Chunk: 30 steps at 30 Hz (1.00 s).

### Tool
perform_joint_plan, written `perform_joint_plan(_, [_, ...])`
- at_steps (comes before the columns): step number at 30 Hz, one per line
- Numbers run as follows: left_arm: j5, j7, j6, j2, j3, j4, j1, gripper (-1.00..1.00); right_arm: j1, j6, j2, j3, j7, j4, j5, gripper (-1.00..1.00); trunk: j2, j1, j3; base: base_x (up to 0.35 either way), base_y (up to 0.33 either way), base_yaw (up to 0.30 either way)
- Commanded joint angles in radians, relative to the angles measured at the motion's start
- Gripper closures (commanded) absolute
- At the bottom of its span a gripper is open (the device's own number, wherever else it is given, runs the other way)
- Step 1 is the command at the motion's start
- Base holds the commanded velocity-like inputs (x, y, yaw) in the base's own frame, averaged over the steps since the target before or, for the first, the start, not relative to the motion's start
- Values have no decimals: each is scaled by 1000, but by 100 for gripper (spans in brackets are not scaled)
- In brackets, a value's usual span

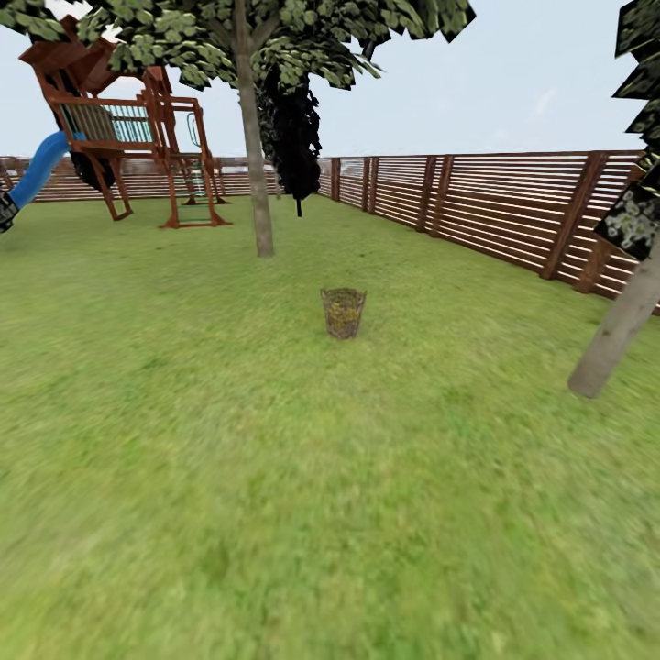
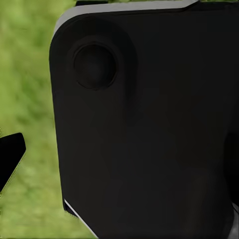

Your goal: Take the three Easter eggs out of the wicker basket on the lawn in the garden, then place them on the lawn next to a single tree (choose any tree) so that all three eggs are next to the same tree and none are left in the basket.

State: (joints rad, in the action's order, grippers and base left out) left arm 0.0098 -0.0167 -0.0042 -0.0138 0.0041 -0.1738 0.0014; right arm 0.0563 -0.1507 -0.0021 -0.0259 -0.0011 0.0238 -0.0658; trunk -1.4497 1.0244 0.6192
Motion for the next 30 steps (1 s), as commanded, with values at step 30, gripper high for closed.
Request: perform_joint_plan(30, [2,8,131,16,2,-114,-149,-100,83,125,6,2,3,255,3,-100,0,1,1,327,0,0])
